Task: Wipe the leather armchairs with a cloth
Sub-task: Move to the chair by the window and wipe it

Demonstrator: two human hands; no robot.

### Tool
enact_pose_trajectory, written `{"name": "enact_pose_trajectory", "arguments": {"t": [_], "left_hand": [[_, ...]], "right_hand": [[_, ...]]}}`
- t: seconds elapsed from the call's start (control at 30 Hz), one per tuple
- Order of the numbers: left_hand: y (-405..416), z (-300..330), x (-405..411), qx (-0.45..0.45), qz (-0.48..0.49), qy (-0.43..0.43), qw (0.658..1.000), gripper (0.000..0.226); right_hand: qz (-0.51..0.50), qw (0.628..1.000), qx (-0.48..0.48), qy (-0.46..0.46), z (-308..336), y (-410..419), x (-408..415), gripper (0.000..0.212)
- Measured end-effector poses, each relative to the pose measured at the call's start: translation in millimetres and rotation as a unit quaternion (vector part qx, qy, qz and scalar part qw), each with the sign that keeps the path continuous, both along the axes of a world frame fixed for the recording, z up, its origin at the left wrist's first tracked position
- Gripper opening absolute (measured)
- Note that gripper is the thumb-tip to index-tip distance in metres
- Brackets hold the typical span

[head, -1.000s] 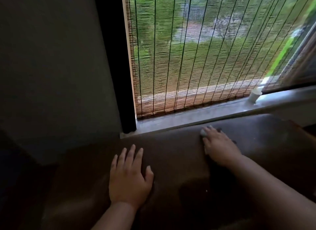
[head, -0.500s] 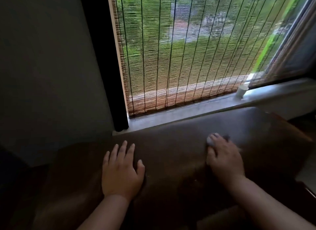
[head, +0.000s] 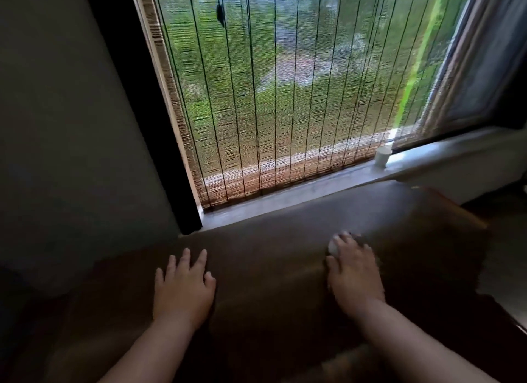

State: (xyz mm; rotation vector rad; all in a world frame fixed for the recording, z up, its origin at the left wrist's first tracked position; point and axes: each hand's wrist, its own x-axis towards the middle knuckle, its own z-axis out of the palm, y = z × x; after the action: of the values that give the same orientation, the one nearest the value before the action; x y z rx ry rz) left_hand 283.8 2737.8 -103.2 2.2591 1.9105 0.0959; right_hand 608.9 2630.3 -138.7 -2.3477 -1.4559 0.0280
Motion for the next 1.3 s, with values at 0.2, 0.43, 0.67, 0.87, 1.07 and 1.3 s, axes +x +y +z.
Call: {"name": "enact_pose_trajectory", "arguments": {"t": [0.2,0.43,0.67,0.87,1.07,1.3], "left_hand": [[-16,23,99,0.037,-0.075,-0.074,0.994,0.060],[-22,-5,172,0.061,-0.054,-0.008,0.997,0.069],[-12,-22,175,0.096,-0.066,-0.008,0.993,0.066],[-9,-26,179,0.110,-0.061,-0.023,0.992,0.066],[-4,-30,177,0.122,-0.079,-0.020,0.989,0.066],[-1,-33,178,0.132,-0.066,-0.027,0.989,0.065]], "right_hand": [[0.303,0.951,-0.041,-0.051,22,12,-25,0.056],[0.013,0.998,-0.058,0.006,46,25,109,0.054],[0.291,0.951,-0.063,-0.083,26,23,62,0.053],[0.061,0.987,-0.144,-0.029,67,85,145,0.055],[0.336,0.932,-0.132,0.009,64,105,32,0.056],[0.028,0.991,-0.133,0.020,60,129,171,0.056]]}}
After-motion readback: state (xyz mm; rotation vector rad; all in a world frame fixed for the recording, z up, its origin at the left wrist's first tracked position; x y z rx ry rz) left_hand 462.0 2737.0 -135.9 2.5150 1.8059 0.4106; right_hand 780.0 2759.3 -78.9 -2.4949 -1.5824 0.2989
